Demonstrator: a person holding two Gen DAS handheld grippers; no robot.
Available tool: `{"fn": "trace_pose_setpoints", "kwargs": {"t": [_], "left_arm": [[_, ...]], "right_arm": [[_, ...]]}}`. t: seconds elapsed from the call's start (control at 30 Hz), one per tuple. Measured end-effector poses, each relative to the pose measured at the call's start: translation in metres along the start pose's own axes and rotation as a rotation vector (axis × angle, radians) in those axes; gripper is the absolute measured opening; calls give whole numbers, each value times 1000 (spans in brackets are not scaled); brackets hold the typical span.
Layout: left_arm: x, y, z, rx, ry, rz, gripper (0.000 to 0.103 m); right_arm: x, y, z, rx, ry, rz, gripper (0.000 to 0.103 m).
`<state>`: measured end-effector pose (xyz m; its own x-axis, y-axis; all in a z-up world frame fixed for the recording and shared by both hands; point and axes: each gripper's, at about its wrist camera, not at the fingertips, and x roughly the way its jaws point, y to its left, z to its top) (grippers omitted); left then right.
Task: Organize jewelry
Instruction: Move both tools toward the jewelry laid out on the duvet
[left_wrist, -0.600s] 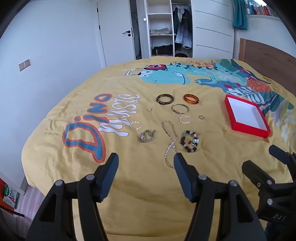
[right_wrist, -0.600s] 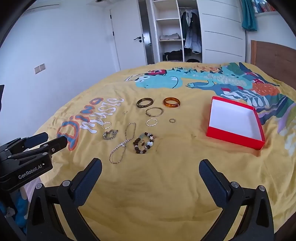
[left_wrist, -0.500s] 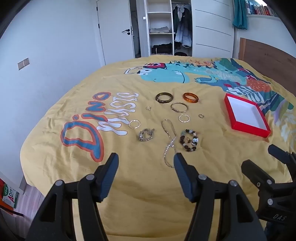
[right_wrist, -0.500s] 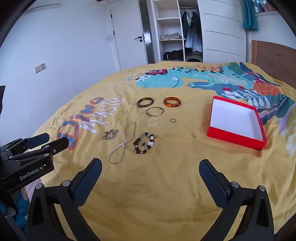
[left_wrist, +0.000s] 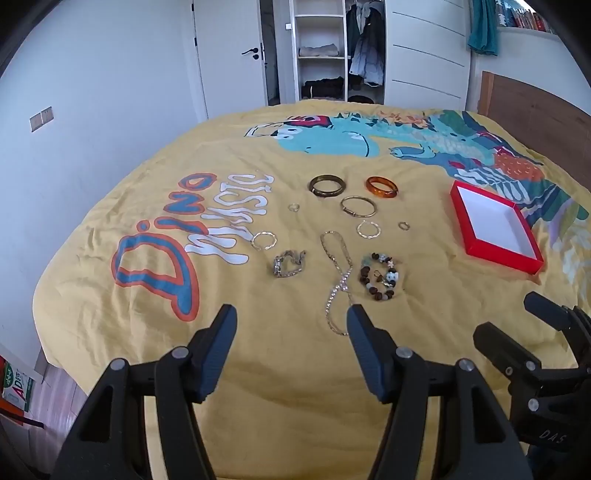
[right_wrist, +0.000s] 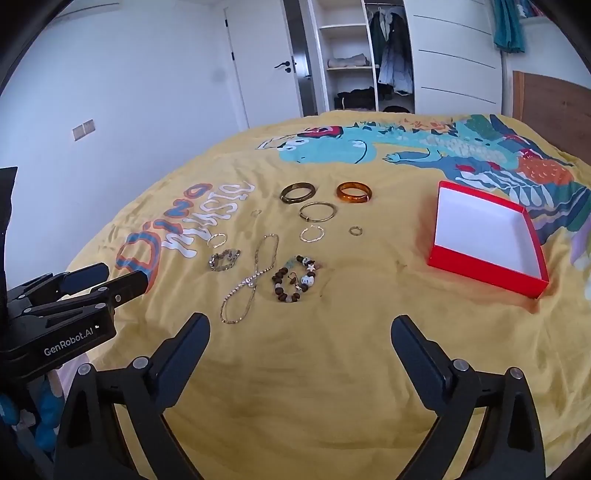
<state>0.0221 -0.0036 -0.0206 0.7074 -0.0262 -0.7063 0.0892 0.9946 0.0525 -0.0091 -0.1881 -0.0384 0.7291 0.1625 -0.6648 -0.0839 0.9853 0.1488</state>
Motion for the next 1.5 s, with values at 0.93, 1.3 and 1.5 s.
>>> {"fn": "trace_pose_setpoints", "kwargs": {"t": [0.93, 1.3, 1.5], "left_arm": [[46, 20, 6, -37, 111, 19, 60], [98, 48, 12, -108, 199, 3, 60], [119, 41, 18, -110, 227, -63, 60]], "right_arm": [[31, -3, 9, 10, 85, 51, 79], [83, -2, 17, 4, 168, 100, 71], [121, -3, 21, -2, 223, 119, 65]]}}
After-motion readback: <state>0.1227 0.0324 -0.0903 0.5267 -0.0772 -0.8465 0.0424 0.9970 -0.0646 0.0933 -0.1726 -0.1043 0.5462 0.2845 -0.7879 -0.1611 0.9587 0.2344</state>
